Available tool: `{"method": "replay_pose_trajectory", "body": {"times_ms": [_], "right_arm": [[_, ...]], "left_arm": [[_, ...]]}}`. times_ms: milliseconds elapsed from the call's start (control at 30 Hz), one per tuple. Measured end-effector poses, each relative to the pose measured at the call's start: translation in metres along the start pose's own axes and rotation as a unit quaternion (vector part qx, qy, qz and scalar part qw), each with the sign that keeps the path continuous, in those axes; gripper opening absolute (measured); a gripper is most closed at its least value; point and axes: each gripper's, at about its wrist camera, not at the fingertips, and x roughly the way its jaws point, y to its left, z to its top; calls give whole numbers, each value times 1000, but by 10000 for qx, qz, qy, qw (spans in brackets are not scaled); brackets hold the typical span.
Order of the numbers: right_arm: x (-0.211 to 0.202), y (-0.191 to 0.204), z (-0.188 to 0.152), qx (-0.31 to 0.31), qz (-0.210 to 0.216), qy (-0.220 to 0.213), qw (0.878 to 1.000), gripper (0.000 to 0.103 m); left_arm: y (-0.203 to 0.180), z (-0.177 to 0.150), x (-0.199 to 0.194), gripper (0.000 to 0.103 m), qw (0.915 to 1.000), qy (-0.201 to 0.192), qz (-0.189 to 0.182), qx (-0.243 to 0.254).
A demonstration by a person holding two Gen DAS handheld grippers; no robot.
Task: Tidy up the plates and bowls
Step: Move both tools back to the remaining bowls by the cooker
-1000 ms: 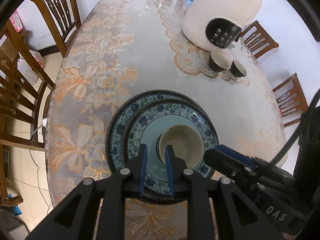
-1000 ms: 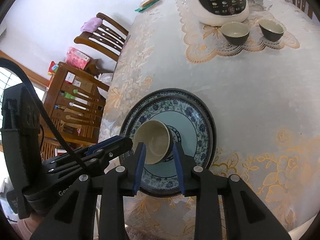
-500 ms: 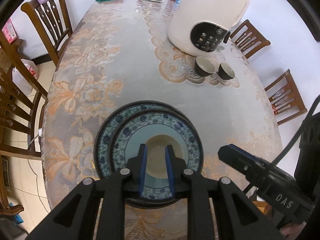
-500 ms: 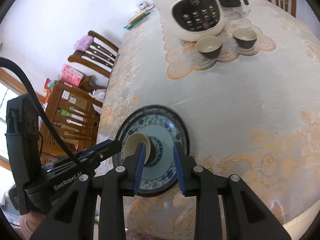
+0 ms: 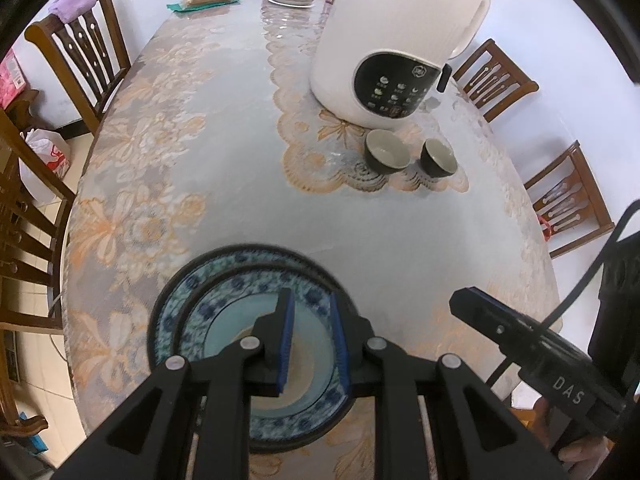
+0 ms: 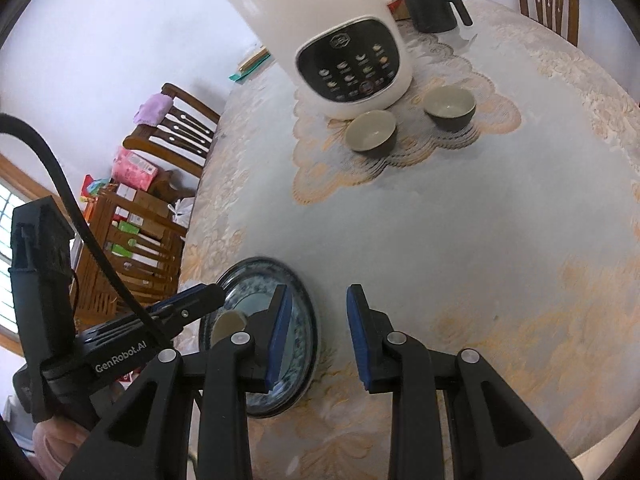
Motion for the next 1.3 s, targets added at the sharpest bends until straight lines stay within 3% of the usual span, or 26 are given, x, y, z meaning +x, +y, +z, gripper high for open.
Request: {"method": "replay_pose_trajectory", "body": {"times_ms": [467,1300], "right_arm": [[13,-42,44,4,-22,40,10000,30],[67,-71,114,-5,215,132,9997,29]], "left_arm": [[-34,46,31,19,10000,-39,8,19],[-55,111,100,18,9993,33,-135,-354]]}}
